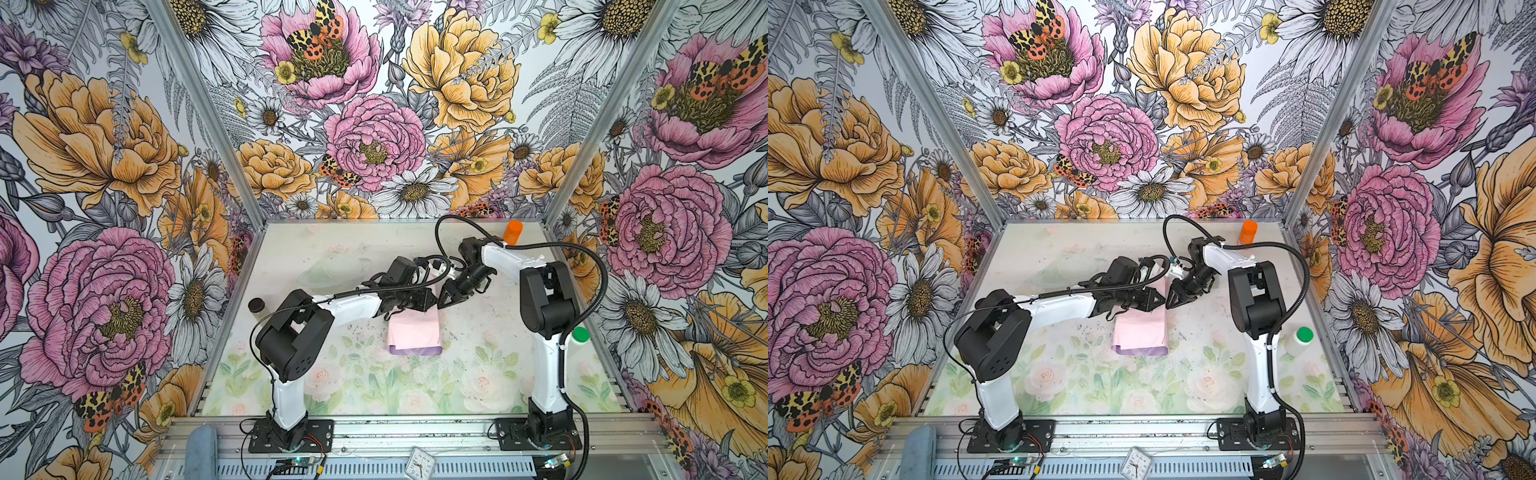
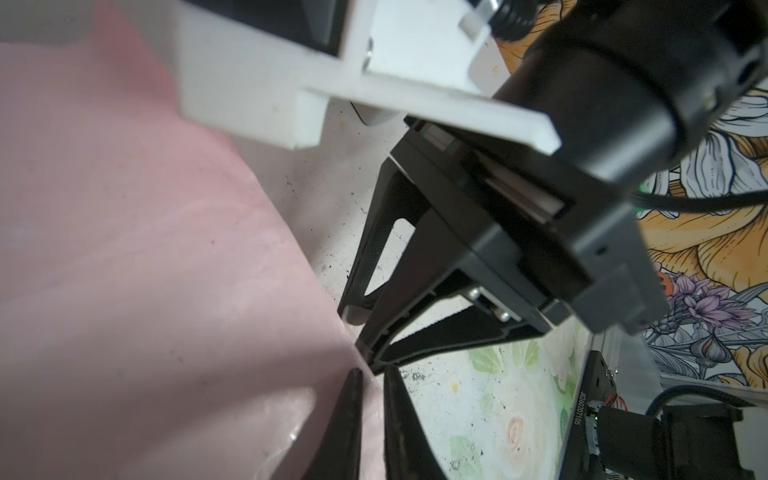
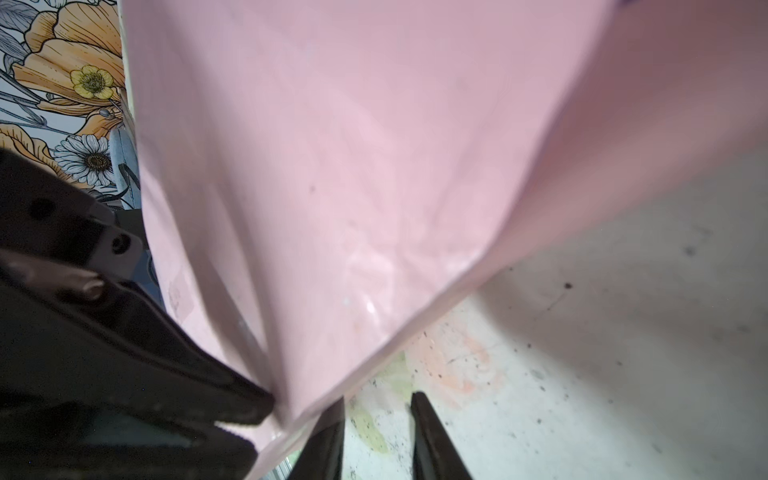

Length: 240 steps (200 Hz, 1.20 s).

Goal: Wrap the gift box in paper

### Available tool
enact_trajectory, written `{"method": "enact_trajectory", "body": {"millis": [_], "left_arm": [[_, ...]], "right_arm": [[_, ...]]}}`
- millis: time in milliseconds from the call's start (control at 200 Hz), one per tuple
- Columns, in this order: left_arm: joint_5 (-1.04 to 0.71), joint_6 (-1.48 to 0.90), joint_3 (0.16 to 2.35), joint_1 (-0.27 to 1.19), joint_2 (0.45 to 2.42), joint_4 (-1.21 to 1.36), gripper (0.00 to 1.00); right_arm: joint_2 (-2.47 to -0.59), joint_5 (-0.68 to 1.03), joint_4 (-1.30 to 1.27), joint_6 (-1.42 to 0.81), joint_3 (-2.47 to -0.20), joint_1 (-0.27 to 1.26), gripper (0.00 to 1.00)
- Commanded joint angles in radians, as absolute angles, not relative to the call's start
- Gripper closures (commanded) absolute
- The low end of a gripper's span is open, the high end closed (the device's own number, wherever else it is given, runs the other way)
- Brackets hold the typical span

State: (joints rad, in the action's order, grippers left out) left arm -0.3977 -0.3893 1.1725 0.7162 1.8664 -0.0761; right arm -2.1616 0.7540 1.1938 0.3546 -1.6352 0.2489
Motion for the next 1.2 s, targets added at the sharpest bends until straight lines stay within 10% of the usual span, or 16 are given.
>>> {"method": "enact_trajectory", "body": {"millis": [0, 530, 1196], "left_arm": [[-0.339, -0.376, 1.142, 0.709, 1.865, -0.129, 0.85], [-0.338, -0.379, 1.141, 0.709, 1.863, -0.125, 0.85], [-0.361, -0.400, 1.175, 0.708, 1.771, -0.080, 0.73]], "right_arm": [[-2.180, 0.750, 1.160, 0.335, -1.662, 0.238, 0.69], [-2.023, 0.698, 1.022, 0.233, -1.519, 0.147, 0.57], [-1.820, 0.861, 1.019, 0.300, -1.400, 0.177, 0.66]]}}
